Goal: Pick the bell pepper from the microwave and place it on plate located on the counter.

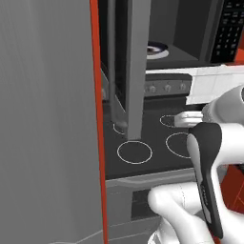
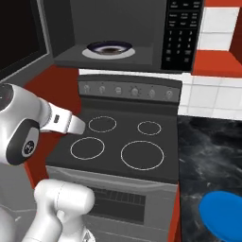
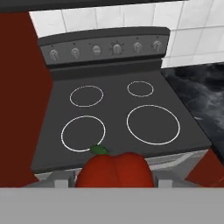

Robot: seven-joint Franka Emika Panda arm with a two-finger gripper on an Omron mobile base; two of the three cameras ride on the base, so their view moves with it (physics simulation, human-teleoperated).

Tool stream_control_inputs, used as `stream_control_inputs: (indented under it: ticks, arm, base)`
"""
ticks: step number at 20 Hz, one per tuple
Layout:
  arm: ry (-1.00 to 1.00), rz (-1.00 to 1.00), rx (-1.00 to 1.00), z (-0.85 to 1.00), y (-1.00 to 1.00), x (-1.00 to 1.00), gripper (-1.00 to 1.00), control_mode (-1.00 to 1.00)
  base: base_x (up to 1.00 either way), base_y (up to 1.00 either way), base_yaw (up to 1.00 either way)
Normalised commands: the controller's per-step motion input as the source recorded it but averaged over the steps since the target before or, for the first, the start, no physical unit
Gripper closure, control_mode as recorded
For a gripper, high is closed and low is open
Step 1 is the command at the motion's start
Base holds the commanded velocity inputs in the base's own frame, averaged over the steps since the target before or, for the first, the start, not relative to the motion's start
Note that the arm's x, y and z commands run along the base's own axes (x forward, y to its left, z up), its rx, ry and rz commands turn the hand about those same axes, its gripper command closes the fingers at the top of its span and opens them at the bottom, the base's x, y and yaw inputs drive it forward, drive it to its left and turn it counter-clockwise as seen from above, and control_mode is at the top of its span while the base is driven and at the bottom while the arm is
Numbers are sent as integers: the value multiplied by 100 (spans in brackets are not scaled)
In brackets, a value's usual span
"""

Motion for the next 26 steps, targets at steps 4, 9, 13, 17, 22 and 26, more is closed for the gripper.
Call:
stream_control_inputs:
  ticks: [4,9,13,17,22,26]
  arm:
    - [0,0,0,0,0,0,100,100]
    - [0,0,0,0,0,0,100,100]
    - [0,0,0,0,0,0,100,100]
    - [0,0,0,0,0,0,100,100]
    - [0,0,0,0,0,0,100,100]
    - [0,0,0,0,0,0,100,100]
  base:
    - [-47,-64,0]
    - [-6,-53,-11]
    - [0,-16,-41]
    - [0,0,-63]
    - [0,0,-64]
    - [15,-1,-47]
